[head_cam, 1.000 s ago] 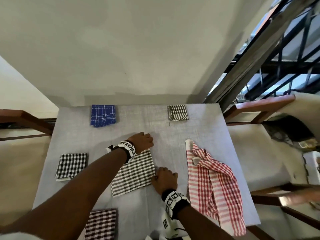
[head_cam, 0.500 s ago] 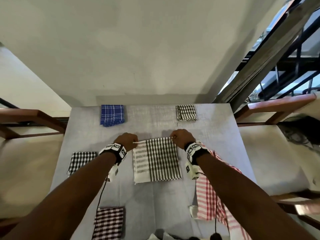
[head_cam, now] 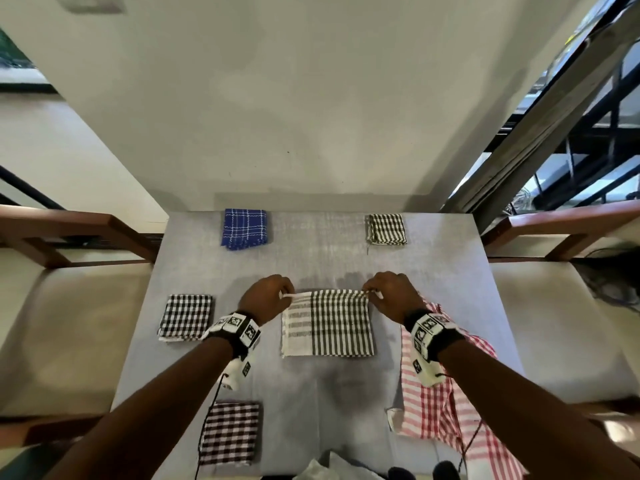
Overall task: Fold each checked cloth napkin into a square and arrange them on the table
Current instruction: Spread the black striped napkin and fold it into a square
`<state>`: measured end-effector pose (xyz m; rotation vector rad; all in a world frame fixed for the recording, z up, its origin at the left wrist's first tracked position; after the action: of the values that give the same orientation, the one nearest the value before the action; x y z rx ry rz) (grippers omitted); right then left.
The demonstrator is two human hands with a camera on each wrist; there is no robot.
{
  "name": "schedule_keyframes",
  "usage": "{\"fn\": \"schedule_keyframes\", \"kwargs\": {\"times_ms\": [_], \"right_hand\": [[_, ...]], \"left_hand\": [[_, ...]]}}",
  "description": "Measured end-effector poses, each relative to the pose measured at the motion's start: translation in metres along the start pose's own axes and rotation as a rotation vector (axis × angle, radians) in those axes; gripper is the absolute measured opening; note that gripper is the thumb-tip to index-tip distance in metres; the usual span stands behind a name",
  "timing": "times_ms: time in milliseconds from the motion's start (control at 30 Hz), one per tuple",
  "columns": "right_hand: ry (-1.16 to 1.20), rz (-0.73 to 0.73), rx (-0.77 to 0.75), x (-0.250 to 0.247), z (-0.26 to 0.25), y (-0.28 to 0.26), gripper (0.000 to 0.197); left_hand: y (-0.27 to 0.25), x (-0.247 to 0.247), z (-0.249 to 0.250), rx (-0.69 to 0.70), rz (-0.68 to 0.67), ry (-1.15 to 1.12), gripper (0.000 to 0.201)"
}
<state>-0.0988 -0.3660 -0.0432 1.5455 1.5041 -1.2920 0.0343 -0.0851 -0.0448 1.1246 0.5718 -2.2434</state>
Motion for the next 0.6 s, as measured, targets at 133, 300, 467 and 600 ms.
{"fn": "schedule_keyframes", "kwargs": {"times_ms": [133, 300, 467, 600], "right_hand": [[-0.094, 0.090, -0.074, 0.010, -0.004, -0.044, 0.016], [-0.056, 0.089, -0.007, 0.041, -0.011, -0.087, 0.018], [-0.056, 0.084, 0.052, 0.069, -0.014, -0.107, 0.020], [-0.035, 0.117, 0.097, 0.078, -0.019, -0.115, 0.018]], "left_hand": [[-0.039, 0.017, 0.015, 0.100, 0.003, 0.033, 0.015], [-0.069, 0.044, 0.019, 0.086, -0.065, 0.107, 0.017], [-0.085, 0.070, 0.010, 0.043, -0.092, 0.123, 0.023], [-0.091, 0.078, 0.009, -0.001, -0.071, 0.128, 0.024]]}}
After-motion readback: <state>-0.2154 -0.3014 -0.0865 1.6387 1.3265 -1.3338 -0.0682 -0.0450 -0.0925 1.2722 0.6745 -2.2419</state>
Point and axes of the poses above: each hand's wrist, its own y-axis towards the middle knuckle, its own x-axis out of the palm, z = x × y, the point moved 3 cm from there along y, towards the middle knuckle, and after that the axes turned 7 degrees about x, right-handed, at the moved point
